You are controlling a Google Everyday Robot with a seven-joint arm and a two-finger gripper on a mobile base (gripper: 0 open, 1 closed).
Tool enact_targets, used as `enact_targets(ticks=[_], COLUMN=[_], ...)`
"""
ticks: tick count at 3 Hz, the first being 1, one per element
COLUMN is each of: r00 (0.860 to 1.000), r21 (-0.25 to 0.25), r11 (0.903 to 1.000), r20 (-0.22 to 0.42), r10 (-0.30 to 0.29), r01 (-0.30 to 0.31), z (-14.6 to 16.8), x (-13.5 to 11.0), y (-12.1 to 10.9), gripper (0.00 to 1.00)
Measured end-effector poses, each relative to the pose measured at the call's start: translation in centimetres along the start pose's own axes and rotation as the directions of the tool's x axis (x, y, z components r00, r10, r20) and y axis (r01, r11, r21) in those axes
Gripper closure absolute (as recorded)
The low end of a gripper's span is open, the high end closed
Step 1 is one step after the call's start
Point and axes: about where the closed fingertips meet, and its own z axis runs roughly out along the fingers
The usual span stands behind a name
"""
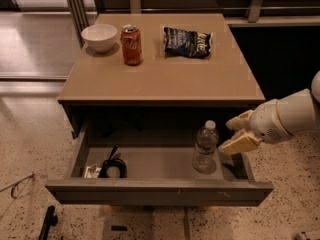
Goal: Pick water bottle from top drawer and place on counter
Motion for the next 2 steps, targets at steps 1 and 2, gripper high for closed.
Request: enact_targets(ticks=[1, 2], r00=[1.0, 0.999], r21=[-0.004, -0.008], r11=[1.0, 0.9999], r20=[0.027, 0.042], r10=[-0.008, -0.011], r01=[0.008, 0.011], z=[1.16, 1.97], x=[-0.04, 0.02], y=[-0.25, -0.49], gripper=[0.31, 0.23])
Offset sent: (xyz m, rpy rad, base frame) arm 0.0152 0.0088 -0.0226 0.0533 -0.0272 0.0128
